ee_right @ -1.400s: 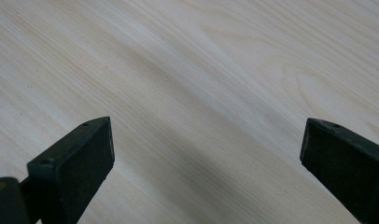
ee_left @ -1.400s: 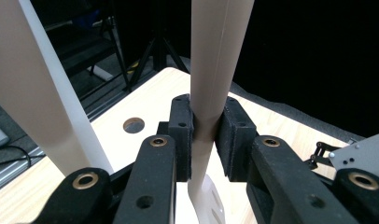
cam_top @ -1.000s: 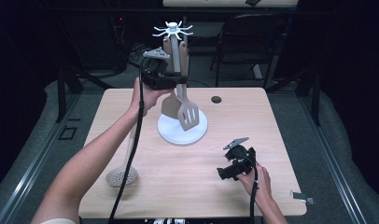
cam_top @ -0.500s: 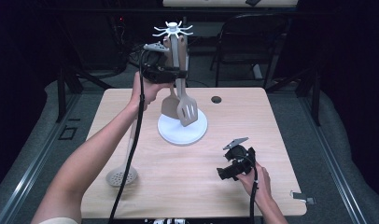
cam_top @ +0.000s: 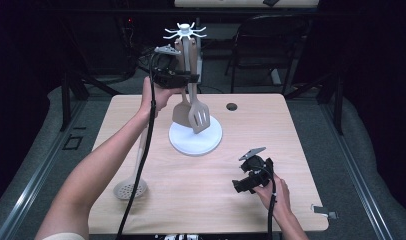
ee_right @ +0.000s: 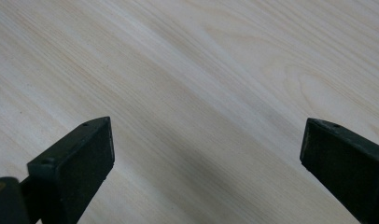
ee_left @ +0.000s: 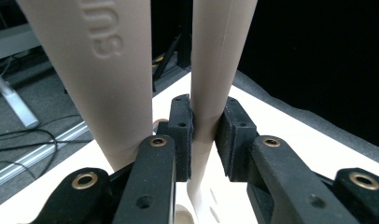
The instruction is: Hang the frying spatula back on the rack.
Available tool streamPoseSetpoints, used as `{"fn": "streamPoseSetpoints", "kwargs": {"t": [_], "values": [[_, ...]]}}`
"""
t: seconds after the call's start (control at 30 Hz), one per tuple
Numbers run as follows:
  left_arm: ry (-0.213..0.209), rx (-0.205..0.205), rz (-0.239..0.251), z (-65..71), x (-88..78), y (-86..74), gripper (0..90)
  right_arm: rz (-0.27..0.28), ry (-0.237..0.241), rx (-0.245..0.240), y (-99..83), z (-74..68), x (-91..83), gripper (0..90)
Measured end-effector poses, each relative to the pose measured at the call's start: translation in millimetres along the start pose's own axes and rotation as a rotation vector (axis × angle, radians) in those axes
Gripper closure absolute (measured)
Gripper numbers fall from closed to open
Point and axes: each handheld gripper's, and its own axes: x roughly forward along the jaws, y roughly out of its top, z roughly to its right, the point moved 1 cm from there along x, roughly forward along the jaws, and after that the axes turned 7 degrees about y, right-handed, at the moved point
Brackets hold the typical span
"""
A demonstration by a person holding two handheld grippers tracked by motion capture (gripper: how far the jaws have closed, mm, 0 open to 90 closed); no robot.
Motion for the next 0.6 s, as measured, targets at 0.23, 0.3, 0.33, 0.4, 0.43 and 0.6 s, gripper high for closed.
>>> {"fn": "streamPoseSetpoints", "kwargs": {"t": [0.23,0.3,0.33,0.4,0.43,0.6], "values": [[0.005,-0.022,-0.002,-2.2,1.0,-0.9,76.6,0.005,0.002,0.001,-0.4,0.0,0.9,2.7],[0.013,-0.022,0.002,-3.0,1.3,-1.2,76.5,-0.004,0.001,-0.001,-0.2,0.1,0.1,2.7],[0.016,-0.024,0.003,-3.3,1.3,-1.3,76.4,0.004,0.004,-0.001,-0.4,0.0,0.8,2.7],[0.026,-0.022,0.005,-3.4,1.3,-1.6,76.3,-0.002,0.007,-0.006,-0.2,0.1,0.6,2.7],[0.032,-0.024,0.008,-3.5,1.5,-1.8,76.2,-0.003,0.006,-0.006,-0.2,0.2,0.6,2.7],[0.054,-0.013,0.01,-3.0,1.1,-3.3,76.0,-0.004,0.005,-0.007,-0.2,0.0,0.8,2.7]]}}
